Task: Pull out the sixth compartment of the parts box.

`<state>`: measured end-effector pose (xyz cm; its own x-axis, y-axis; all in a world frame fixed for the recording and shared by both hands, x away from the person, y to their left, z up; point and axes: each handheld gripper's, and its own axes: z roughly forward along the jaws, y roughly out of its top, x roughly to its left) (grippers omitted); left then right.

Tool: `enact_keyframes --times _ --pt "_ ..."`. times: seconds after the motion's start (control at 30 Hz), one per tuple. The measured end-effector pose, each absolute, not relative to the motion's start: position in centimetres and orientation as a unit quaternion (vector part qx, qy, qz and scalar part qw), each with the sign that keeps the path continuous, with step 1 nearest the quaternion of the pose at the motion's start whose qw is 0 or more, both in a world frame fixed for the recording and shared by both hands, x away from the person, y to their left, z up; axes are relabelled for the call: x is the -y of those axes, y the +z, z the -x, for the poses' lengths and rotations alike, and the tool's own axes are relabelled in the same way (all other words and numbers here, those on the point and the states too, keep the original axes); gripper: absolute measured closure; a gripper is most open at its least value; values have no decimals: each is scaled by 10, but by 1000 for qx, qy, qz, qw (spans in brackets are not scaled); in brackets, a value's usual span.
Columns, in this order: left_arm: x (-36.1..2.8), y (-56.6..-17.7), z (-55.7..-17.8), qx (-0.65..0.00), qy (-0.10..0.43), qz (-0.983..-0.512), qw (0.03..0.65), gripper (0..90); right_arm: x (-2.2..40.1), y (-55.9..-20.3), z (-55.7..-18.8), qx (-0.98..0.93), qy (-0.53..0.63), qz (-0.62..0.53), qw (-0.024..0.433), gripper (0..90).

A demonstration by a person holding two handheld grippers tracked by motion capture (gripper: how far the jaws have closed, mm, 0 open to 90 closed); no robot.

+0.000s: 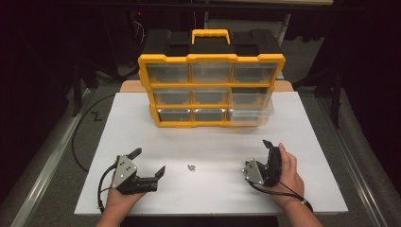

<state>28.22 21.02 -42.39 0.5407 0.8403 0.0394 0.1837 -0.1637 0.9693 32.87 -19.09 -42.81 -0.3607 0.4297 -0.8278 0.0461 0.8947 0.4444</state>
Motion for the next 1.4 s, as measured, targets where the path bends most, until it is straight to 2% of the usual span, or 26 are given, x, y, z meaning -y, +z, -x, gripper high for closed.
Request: enact_keyframes --times 0.27,0.53,1.03,1.4 --pt "-211 -424 -283 -370 309 -696 533 9 198 -422 -330 -797 249 -221 505 10" --pt "-211 -424 -284 -372 304 -696 534 9 213 -418 -334 -786 314 -305 436 10" --pt "-212 -425 -288 -378 299 -693 537 9 235 -421 -337 -749 395 -406 343 9" --pt "-211 -427 -293 -386 295 -691 536 9 243 -421 -337 -720 444 -442 298 9"
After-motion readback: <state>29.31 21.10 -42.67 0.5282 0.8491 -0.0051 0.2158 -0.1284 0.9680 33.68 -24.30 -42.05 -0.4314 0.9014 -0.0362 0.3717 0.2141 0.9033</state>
